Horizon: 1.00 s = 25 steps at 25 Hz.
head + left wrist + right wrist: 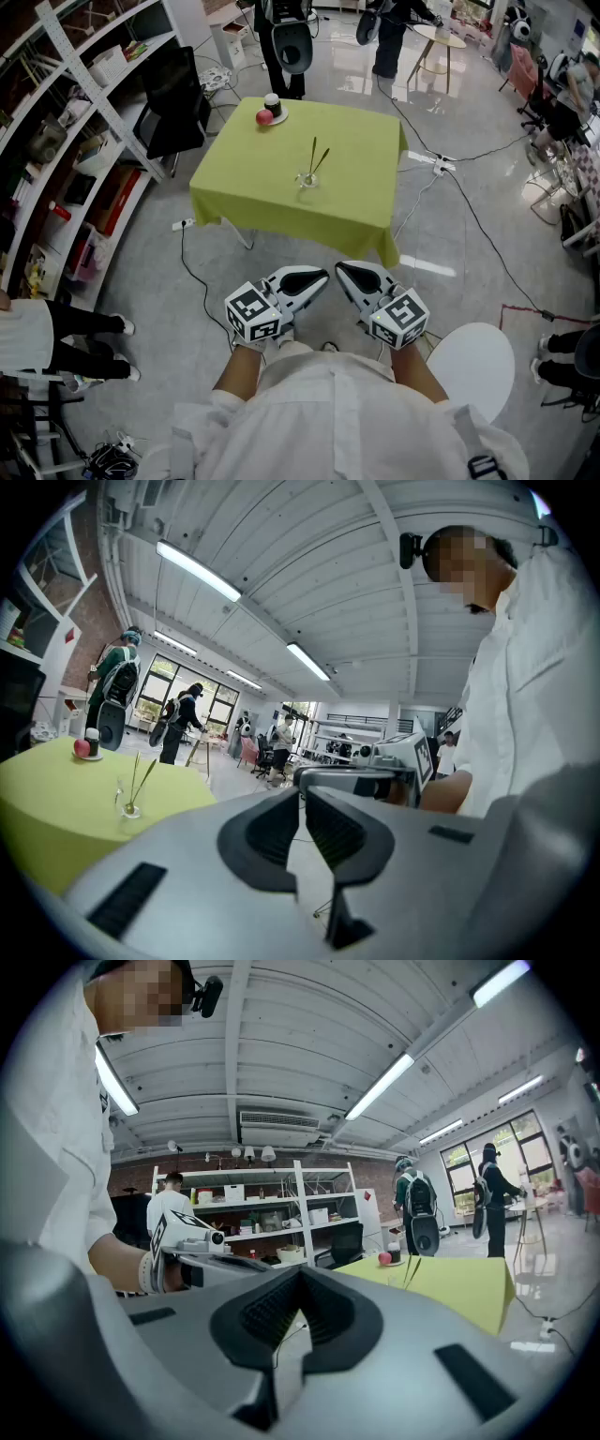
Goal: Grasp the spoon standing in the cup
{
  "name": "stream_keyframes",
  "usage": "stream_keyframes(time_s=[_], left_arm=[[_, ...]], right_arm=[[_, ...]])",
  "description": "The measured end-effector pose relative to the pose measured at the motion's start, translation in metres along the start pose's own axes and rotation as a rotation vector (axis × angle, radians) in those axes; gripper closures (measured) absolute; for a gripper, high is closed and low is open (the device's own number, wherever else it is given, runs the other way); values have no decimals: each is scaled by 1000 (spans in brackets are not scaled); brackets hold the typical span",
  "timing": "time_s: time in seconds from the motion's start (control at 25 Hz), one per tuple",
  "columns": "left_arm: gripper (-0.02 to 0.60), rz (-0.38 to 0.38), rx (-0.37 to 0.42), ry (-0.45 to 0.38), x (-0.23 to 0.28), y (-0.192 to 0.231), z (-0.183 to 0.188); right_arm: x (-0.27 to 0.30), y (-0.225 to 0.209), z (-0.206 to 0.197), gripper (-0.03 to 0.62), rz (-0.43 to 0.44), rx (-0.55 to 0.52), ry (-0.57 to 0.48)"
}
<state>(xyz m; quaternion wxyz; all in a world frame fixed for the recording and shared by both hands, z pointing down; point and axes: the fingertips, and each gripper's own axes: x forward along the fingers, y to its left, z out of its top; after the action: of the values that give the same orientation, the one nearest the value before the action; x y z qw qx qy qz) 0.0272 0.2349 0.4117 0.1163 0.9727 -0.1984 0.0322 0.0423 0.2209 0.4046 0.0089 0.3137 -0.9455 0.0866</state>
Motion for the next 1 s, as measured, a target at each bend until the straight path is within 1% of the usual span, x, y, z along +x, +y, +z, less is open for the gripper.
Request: stream_keyframes(time_s=[0.36, 0.44, 0.6, 1.0], left_arm=[[557, 6, 1, -5, 5, 2, 2], [557, 5, -1, -3, 7, 3, 1], [557, 1, -3, 4, 9, 5, 3], [557, -3, -4, 10, 10, 9, 1]], right_arm=[[0, -6, 1, 591, 8, 0, -8], [0, -5, 3, 591, 25, 15, -17], [2, -6, 7, 589, 53, 78, -45], [4, -14, 1, 588, 31, 80, -29]])
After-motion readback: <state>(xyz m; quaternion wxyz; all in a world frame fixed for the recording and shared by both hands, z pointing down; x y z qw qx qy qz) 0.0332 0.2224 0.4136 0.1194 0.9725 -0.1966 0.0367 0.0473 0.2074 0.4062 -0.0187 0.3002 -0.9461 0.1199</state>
